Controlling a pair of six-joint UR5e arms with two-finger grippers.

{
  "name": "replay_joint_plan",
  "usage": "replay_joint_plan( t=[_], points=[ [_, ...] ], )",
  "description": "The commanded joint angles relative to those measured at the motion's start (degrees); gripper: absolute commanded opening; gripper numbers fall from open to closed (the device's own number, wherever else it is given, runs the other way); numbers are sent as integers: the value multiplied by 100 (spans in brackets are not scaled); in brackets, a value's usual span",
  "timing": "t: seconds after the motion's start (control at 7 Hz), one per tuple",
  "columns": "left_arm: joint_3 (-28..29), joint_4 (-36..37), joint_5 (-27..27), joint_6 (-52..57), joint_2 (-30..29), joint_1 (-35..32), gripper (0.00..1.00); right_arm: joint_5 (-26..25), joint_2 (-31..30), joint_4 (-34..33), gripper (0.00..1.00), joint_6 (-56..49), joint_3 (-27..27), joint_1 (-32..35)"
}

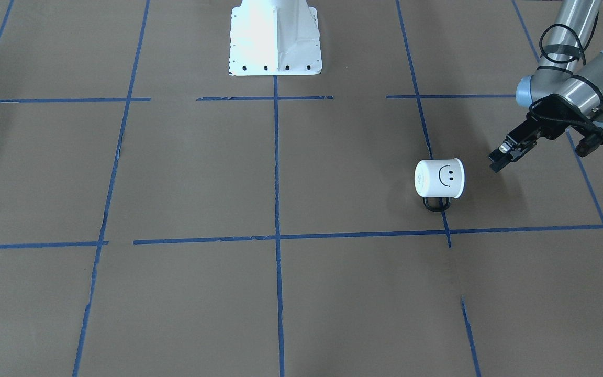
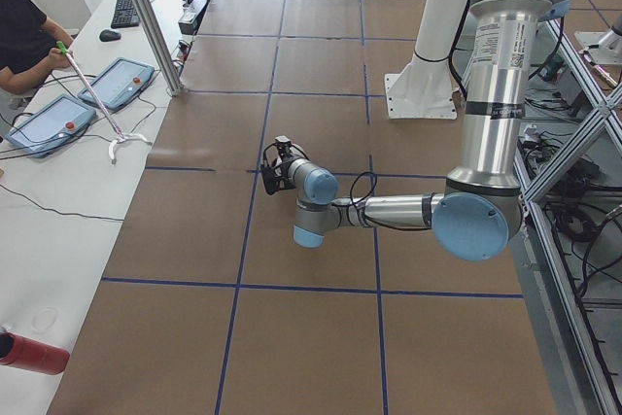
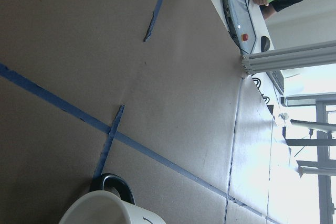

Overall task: Flip mug
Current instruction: 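Move the left gripper toward the open end of the sideways white mug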

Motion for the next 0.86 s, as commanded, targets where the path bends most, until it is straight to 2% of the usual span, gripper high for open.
replay_joint_plan(
  t=[0.0,0.14,0.43,0.71],
  points=[
    [465,-322,100,970,-424,357,99,0,0,0,100,0,5,0],
    [711,-340,57,1101,-654,411,98,0,0,0,100,0,6,0],
    [766,-314,-434,1521,-561,403,98,0,0,0,100,0,6,0],
    [976,-296,-436,1376,-787,411,98,0,0,0,100,0,5,0]
  ],
)
